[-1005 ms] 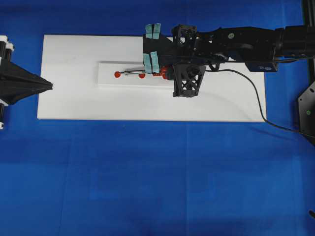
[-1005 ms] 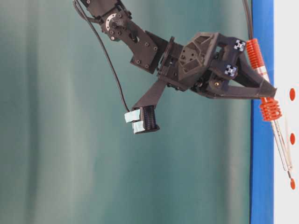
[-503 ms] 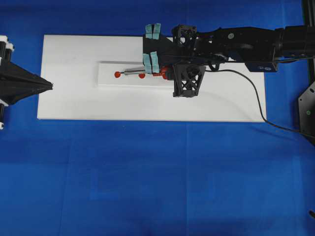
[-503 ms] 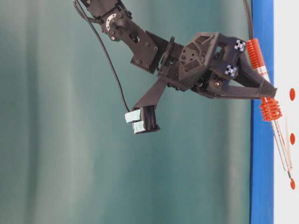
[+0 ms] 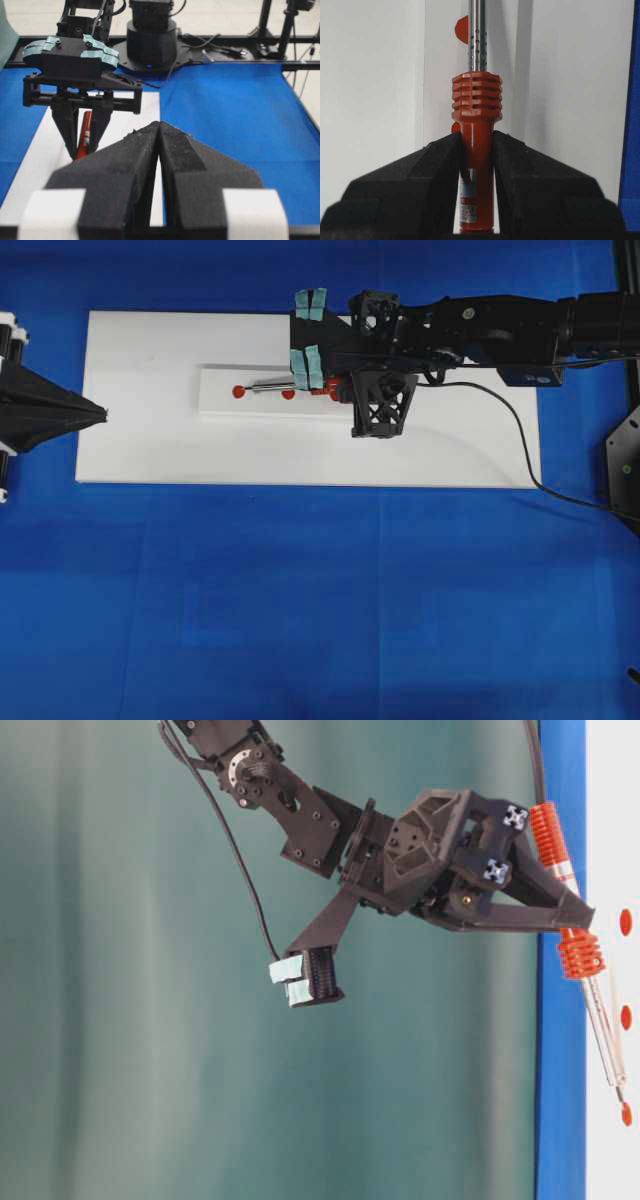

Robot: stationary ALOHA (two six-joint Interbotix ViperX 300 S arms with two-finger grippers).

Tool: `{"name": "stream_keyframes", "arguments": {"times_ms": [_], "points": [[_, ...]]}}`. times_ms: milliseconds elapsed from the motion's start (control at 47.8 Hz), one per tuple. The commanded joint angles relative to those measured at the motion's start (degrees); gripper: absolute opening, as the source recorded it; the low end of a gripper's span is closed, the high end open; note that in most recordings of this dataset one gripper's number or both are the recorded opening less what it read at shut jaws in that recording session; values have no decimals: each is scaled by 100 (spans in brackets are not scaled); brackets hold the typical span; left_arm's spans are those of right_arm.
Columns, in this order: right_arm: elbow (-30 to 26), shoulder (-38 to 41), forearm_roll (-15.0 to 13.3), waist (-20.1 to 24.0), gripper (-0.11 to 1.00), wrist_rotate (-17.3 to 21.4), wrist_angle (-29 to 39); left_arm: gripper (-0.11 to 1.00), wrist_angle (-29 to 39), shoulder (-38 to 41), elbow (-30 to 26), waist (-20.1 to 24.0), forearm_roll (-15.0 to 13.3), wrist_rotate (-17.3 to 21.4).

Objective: Touch the tip of the soldering iron to the mark.
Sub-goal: 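Hold the iron tip against the leftmost red dot, then raise the iron tip up and away from the strip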

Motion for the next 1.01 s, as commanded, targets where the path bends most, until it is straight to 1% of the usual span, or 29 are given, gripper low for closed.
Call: {"name": "stream_keyframes", "arguments": {"times_ms": [0, 251, 733, 984], "points": [[-149, -79, -9, -9, 6, 9, -18, 0, -26, 18, -53, 9, 18, 9], [-281, -272, -9, -18, 6, 18, 149, 0, -26, 18, -53, 9, 18, 9], [-765, -1204, -53, -18, 6, 9, 1160, 0, -35, 18, -53, 9, 18, 9], [-782, -1257, -88, -9, 6, 9, 1204, 0, -44, 18, -62, 9, 18, 9]]}}
